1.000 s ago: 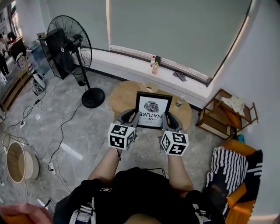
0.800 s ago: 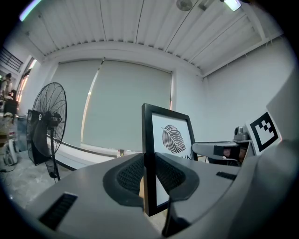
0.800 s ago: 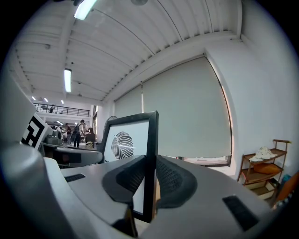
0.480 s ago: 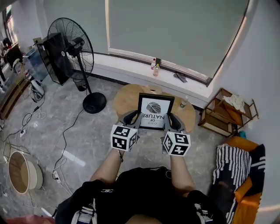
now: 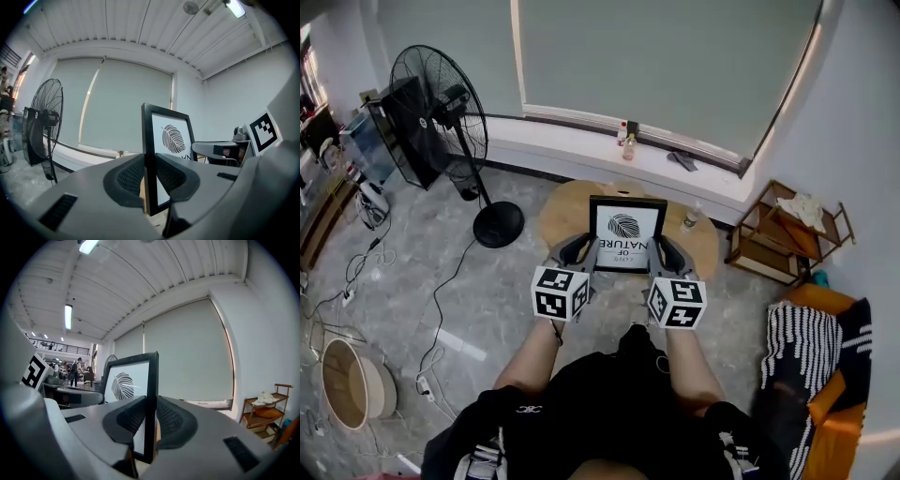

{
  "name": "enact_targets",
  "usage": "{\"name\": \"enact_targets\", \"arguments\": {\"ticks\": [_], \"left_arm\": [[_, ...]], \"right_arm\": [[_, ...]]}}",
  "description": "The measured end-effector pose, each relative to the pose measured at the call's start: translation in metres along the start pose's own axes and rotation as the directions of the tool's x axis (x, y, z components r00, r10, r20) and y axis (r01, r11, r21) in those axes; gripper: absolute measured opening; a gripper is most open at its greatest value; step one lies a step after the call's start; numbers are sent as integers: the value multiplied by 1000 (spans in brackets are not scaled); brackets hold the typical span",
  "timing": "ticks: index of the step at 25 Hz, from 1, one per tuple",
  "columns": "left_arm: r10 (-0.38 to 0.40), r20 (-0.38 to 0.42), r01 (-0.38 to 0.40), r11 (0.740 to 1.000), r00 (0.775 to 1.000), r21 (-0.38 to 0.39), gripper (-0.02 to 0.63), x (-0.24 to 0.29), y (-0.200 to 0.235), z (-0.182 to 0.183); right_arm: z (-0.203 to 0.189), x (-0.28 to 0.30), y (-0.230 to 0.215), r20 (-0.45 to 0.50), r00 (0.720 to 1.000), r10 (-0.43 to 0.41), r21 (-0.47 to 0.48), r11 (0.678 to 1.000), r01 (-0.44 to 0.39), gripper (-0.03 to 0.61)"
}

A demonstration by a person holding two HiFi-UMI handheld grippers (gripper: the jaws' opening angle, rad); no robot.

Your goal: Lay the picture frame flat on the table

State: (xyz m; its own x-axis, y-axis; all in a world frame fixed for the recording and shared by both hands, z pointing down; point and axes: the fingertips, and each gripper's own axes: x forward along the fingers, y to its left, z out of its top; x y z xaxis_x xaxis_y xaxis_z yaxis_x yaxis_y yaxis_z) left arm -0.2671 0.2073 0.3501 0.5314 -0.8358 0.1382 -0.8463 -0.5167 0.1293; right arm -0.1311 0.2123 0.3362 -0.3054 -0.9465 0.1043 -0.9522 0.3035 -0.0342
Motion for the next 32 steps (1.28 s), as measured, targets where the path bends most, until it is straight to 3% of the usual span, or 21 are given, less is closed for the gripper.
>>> {"name": "enact_targets", "arguments": {"ticks": [6, 11, 26, 32], "left_arm": [[5, -21, -5, 1000, 1000, 5, 87, 49, 6, -7], [16, -31, -15, 1000, 999, 10, 87, 120, 18, -2], [24, -91, -19, 998, 996, 60, 89, 427, 19, 57], [21, -142, -8, 996, 990, 91, 91, 503, 5, 60]], "right_arm": [[-9, 39, -34, -5, 1000, 9, 13, 1000, -9, 87], [-8, 94, -81, 0, 1000, 15, 9, 1000, -15, 87], [30, 302, -316, -16, 999, 41, 82, 996, -39, 87], [27, 347, -385, -44, 998, 46, 122, 992, -40, 86]]}}
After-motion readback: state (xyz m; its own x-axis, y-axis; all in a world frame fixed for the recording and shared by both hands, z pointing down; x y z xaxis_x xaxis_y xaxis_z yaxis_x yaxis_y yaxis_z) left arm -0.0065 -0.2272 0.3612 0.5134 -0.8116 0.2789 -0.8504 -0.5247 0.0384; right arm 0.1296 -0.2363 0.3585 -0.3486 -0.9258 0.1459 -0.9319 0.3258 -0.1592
